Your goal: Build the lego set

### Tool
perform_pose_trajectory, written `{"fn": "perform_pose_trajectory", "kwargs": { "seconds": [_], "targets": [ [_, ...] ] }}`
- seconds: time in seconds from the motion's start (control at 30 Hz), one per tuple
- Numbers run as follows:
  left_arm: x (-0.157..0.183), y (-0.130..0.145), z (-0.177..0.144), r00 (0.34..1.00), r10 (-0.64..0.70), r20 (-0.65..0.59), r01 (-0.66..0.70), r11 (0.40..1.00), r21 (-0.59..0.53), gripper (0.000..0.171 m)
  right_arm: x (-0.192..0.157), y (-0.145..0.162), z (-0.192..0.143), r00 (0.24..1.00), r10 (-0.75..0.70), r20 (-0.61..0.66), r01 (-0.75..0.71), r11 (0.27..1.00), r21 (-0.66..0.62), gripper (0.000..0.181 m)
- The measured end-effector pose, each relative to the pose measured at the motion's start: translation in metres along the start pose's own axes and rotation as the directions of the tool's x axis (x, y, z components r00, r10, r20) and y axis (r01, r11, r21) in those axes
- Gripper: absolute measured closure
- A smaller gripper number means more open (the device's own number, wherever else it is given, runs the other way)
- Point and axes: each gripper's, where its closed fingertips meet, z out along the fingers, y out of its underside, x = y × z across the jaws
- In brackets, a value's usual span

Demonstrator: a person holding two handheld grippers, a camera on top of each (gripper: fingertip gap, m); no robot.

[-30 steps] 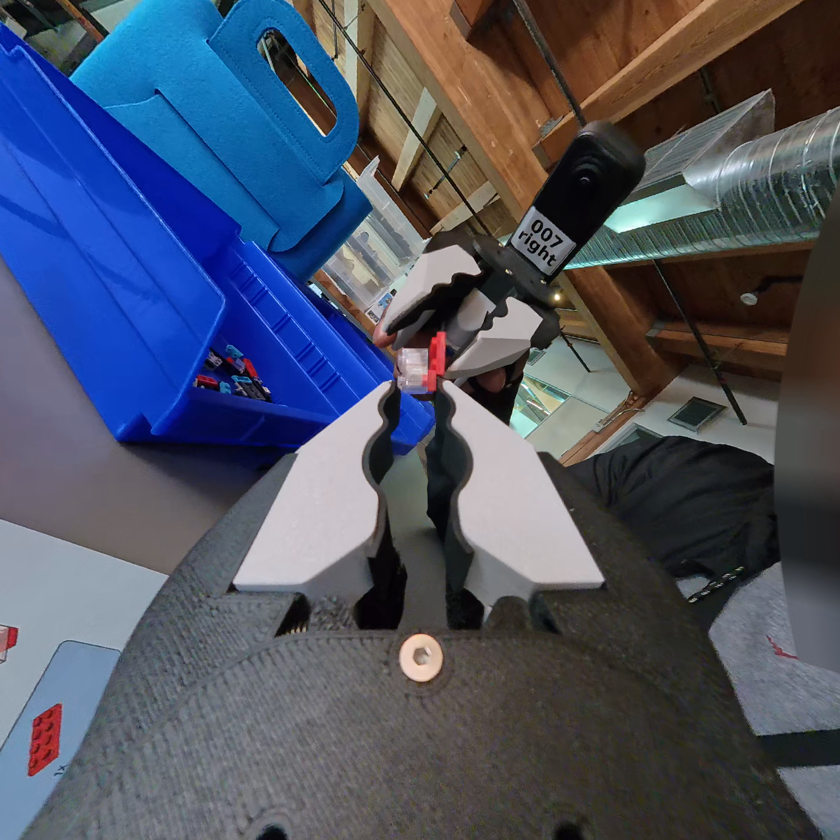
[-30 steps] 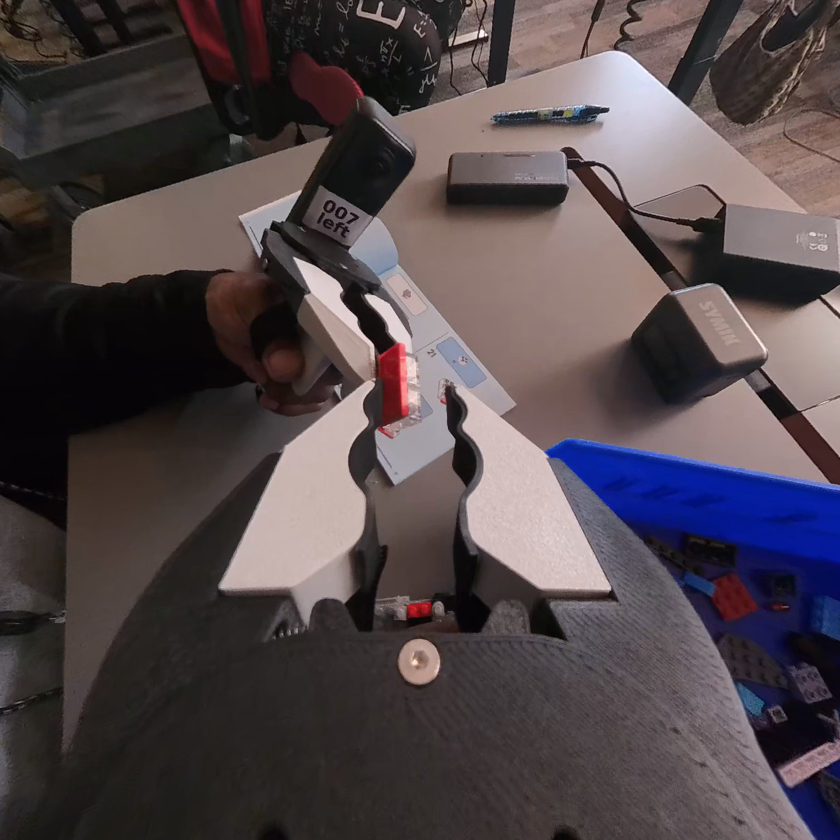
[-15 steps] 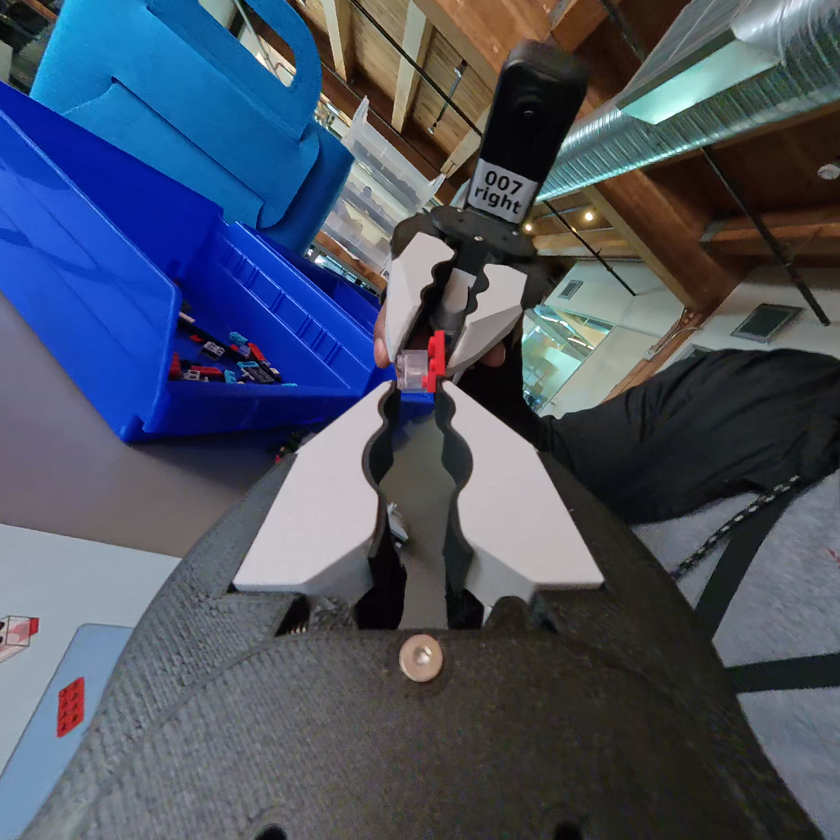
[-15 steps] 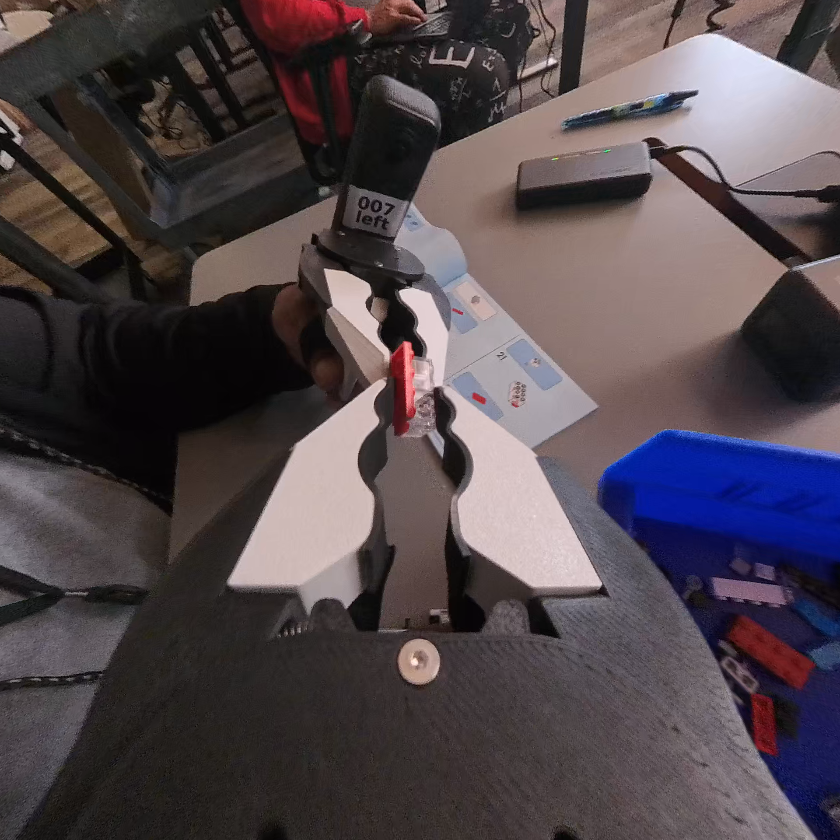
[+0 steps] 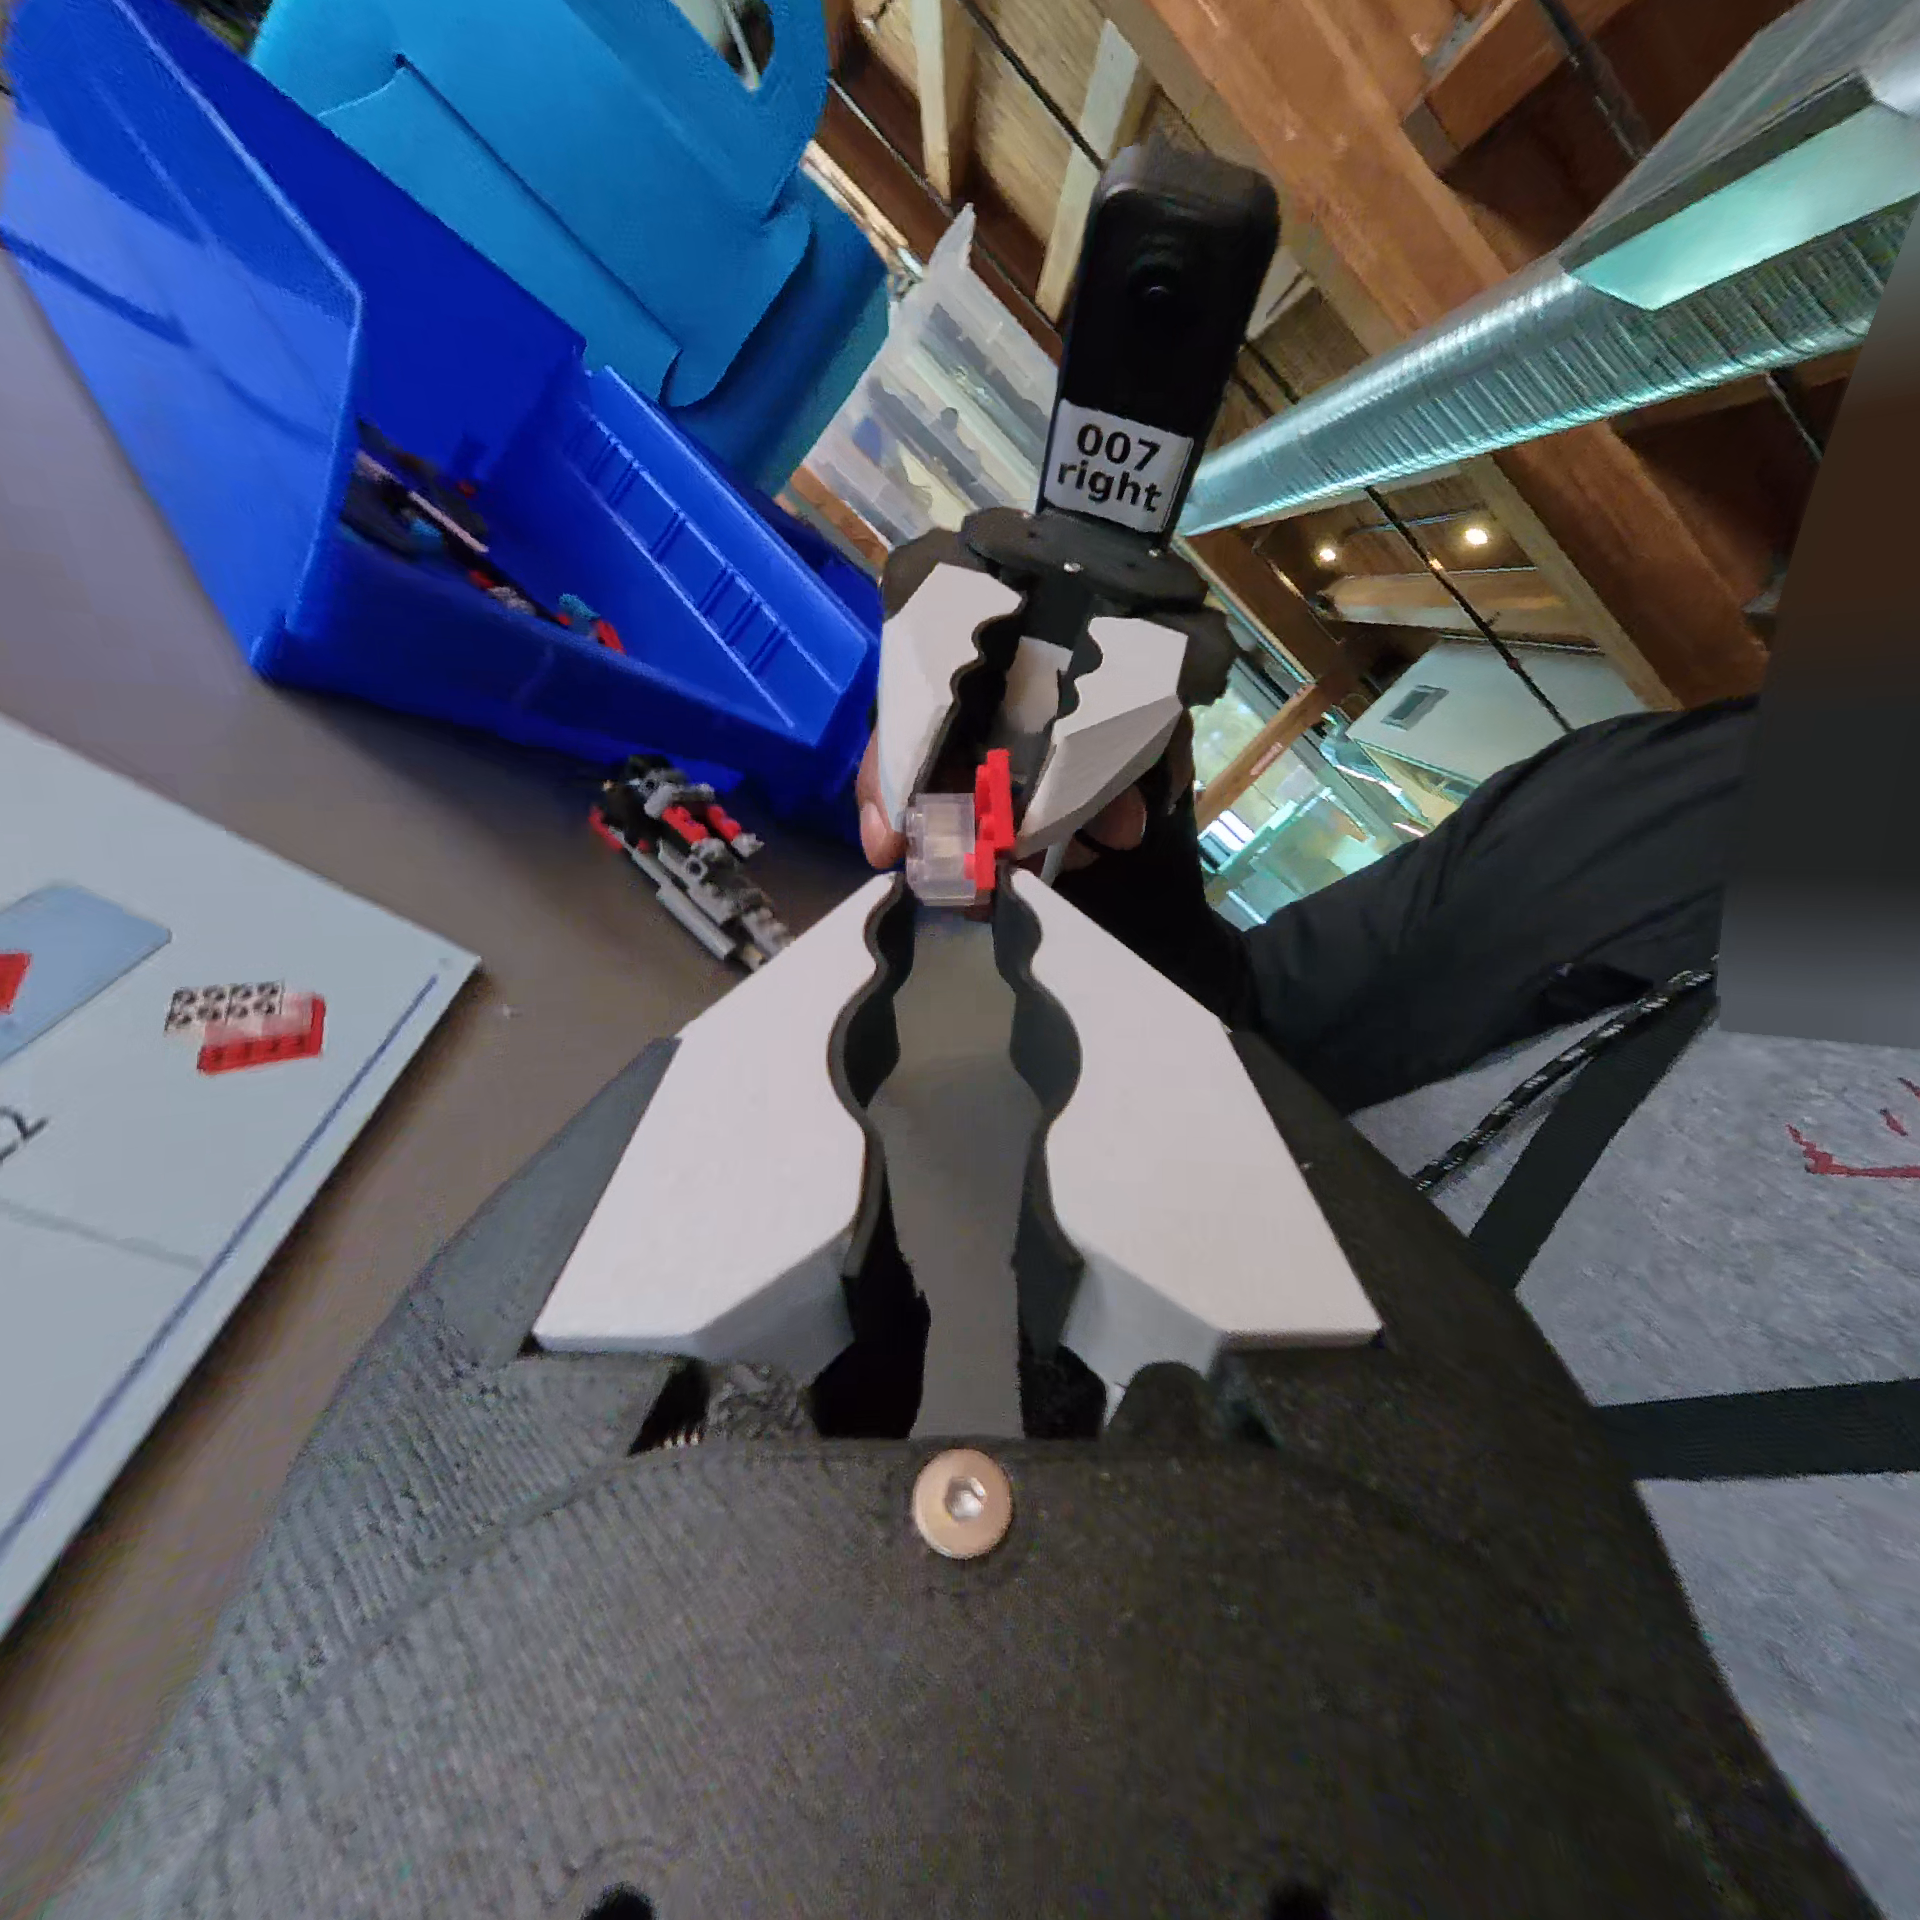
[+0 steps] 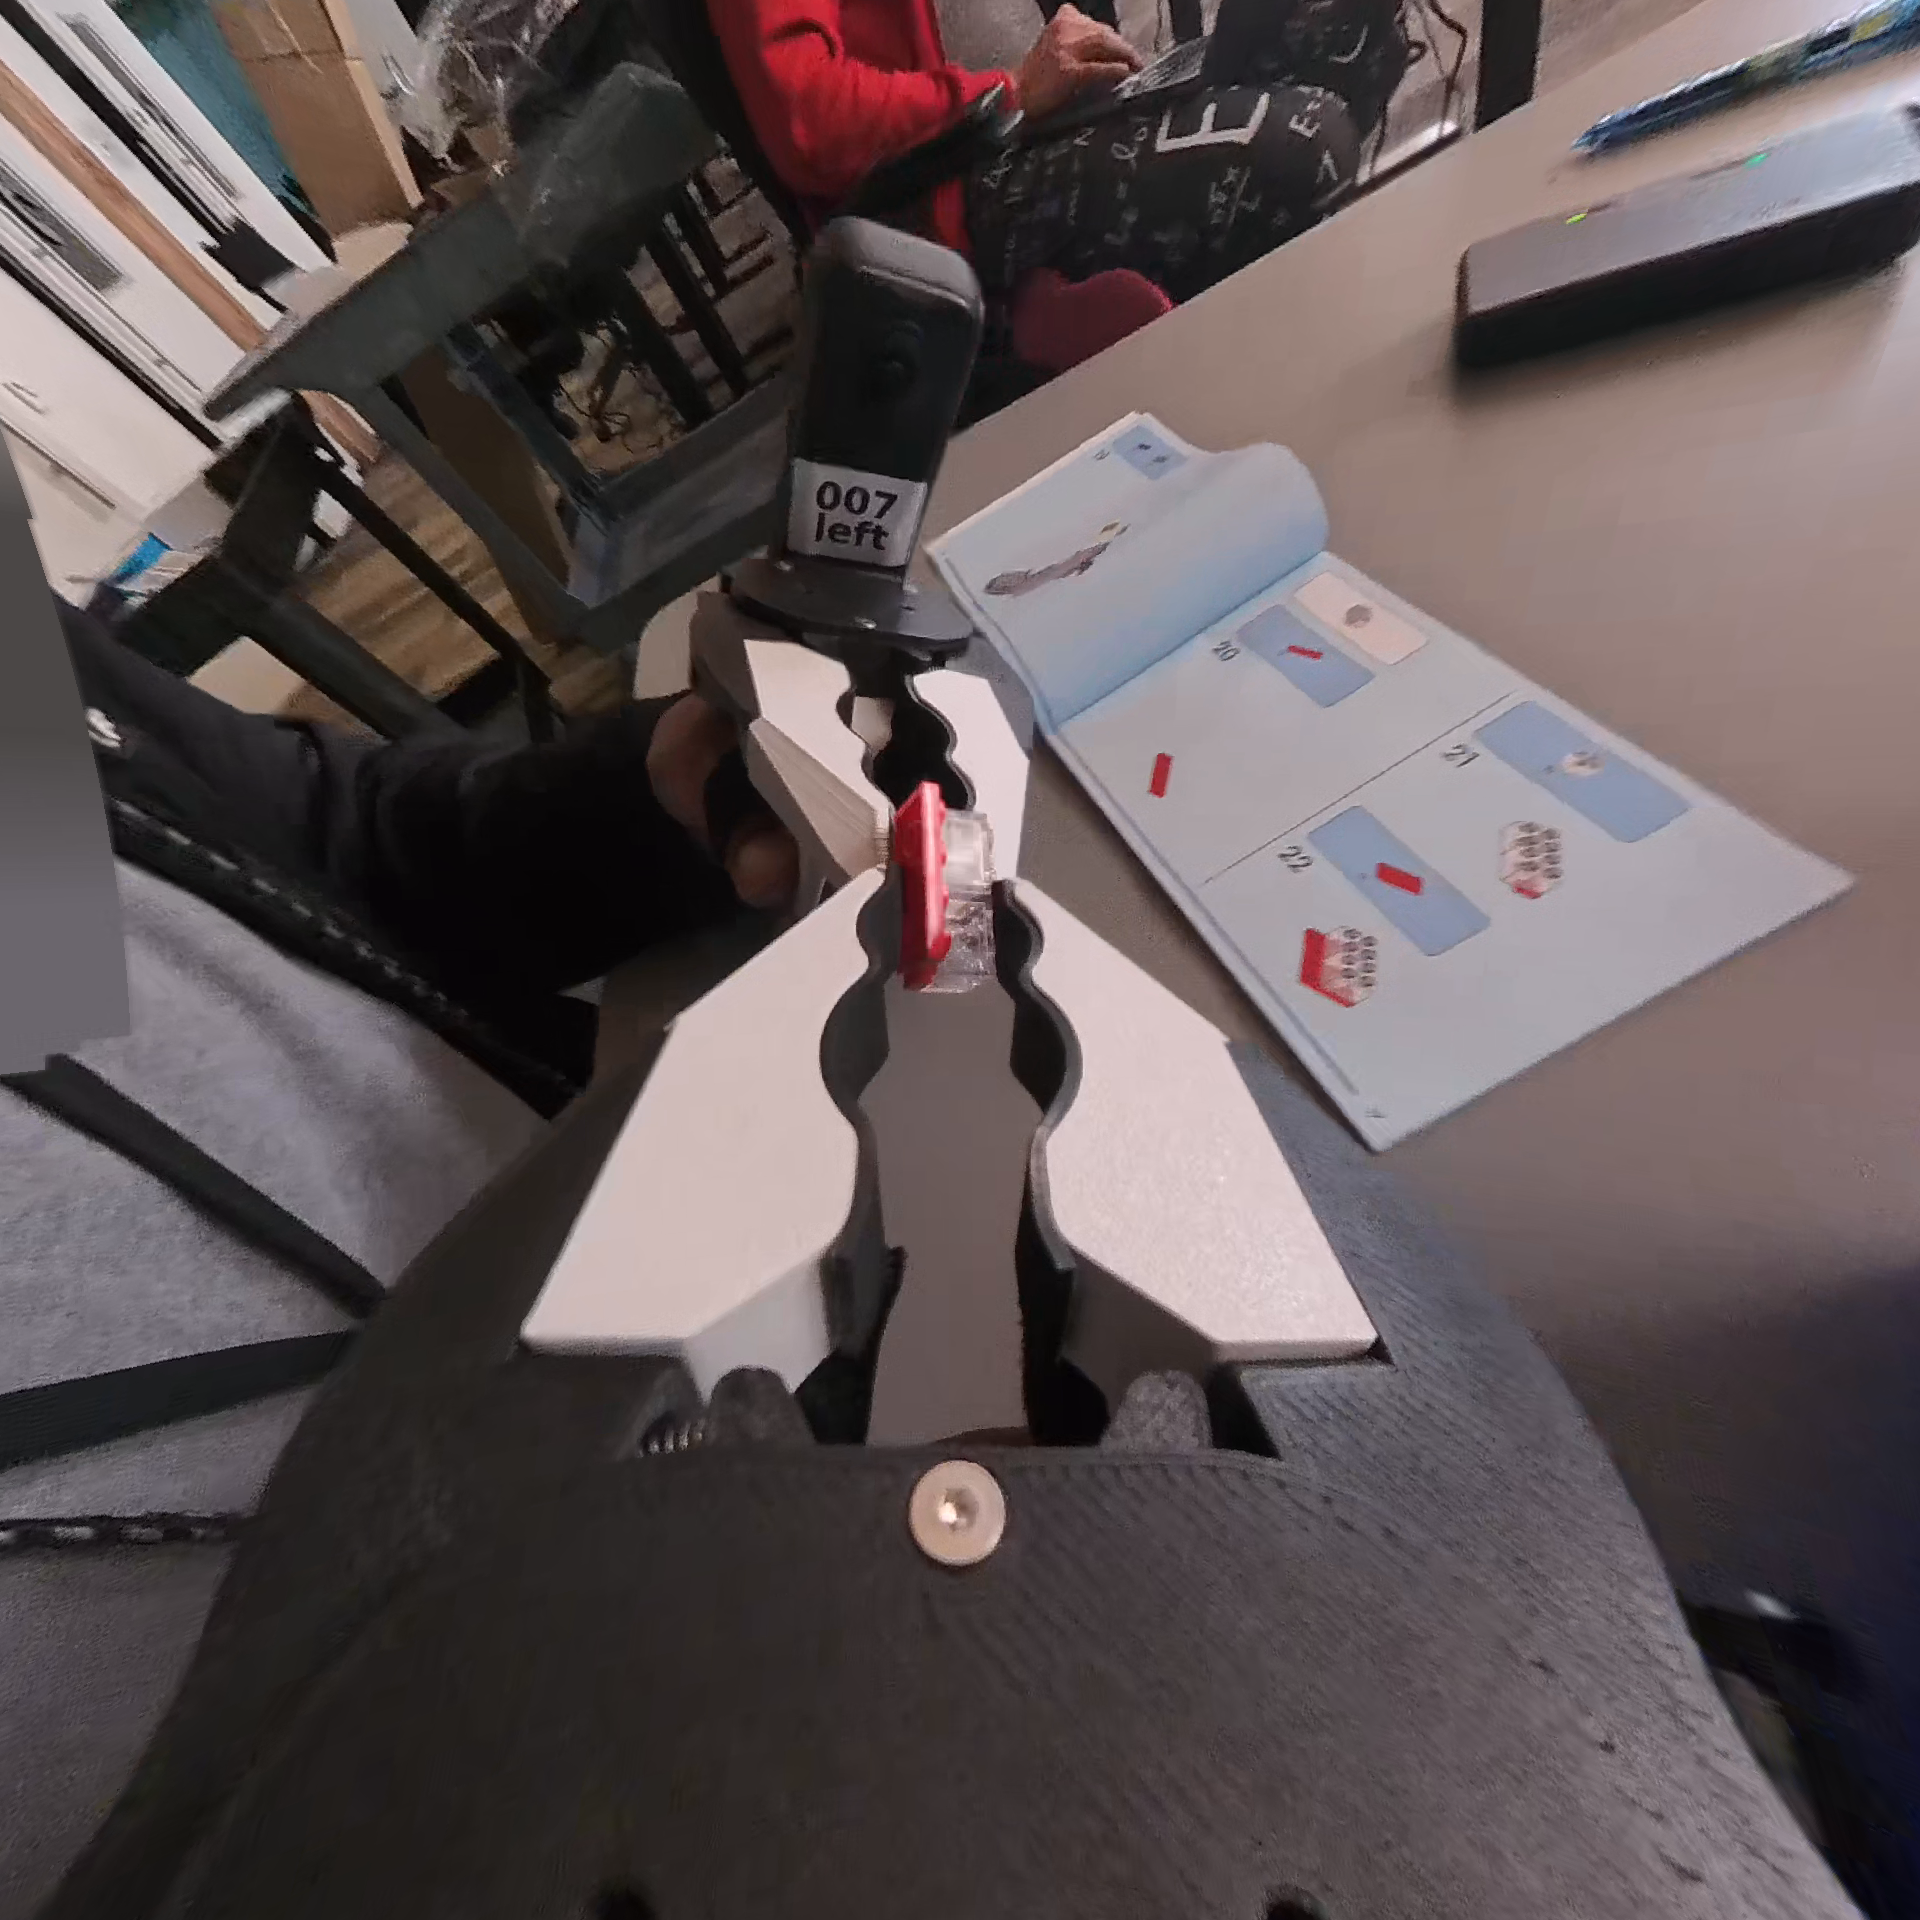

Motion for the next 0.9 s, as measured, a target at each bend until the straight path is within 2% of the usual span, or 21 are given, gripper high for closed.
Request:
{"fn": "perform_pose_trajectory", "kwargs": {
  "seconds": [0.13,0.9],
  "targets": [
    [-0.001,0.0094,-0.0065,0.997,0.031,0.068,-0.029,0.999,-0.028,0.157,-0.0038,0.0079,0.0074,0.998,0.04,0.046,-0.041,0.999,0.016,0.162],
    [-0.0076,0.0077,-0.0037,0.996,0.023,0.091,-0.021,0.999,-0.024,0.157,0.0033,0.0084,0.006,0.994,0.087,0.069,-0.09,0.995,0.037,0.163]
  ]
}}
